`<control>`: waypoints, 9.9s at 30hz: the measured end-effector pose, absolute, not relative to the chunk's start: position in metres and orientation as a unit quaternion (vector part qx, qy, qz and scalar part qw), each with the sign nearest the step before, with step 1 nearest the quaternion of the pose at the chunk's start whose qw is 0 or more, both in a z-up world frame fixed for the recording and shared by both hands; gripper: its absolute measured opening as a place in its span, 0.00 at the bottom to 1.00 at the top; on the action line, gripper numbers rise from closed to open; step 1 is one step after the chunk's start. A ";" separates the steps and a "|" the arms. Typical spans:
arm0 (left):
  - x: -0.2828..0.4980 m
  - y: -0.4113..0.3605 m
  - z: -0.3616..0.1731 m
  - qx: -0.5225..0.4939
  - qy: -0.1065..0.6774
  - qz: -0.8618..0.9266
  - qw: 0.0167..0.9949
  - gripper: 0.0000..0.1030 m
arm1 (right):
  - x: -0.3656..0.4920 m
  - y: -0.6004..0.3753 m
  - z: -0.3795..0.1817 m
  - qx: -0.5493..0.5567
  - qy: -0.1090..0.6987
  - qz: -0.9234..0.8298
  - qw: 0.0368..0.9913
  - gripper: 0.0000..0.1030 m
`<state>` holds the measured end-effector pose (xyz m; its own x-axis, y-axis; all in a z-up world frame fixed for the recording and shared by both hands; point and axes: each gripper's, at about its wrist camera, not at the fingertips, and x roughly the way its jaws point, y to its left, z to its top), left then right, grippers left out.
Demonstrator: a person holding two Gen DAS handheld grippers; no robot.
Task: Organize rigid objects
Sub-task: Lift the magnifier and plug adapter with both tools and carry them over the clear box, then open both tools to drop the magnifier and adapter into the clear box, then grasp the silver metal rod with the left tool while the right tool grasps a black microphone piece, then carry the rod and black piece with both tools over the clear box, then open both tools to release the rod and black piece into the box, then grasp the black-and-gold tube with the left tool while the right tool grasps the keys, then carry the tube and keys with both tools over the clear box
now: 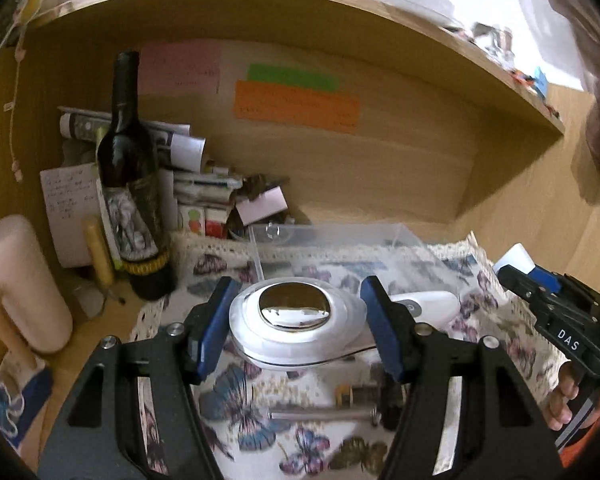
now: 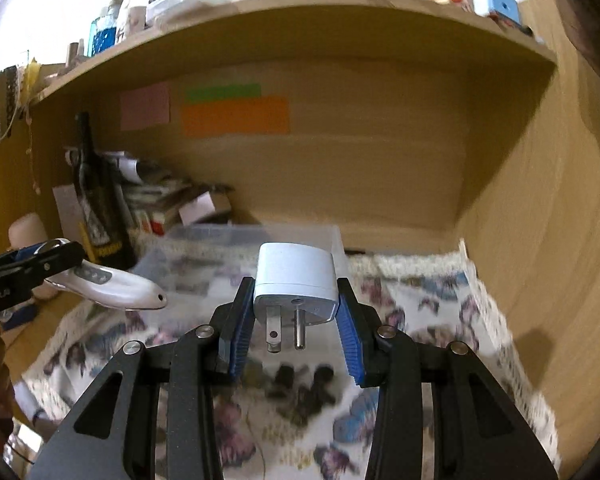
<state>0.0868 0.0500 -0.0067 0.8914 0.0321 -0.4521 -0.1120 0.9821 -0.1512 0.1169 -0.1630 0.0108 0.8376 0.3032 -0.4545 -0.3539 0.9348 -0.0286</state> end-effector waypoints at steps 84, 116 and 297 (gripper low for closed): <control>0.114 -0.010 -0.126 0.055 0.430 -0.114 0.894 0.45 | 0.140 -0.184 -0.093 -0.106 0.428 0.165 0.882 0.55; 0.079 0.039 -0.055 -0.011 0.306 -0.048 0.951 0.14 | 0.120 -0.181 -0.019 -0.072 0.307 0.169 0.934 0.34; 0.230 0.018 -0.071 0.009 0.370 -0.021 0.929 0.78 | 0.224 -0.117 -0.033 -0.077 0.342 0.223 0.910 0.22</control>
<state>0.2302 0.0181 -0.0710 0.7256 -0.0312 -0.6874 0.0451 0.9990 0.0022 0.2236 -0.1175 -0.0330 0.6667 0.3536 -0.6562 -0.4595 0.8881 0.0117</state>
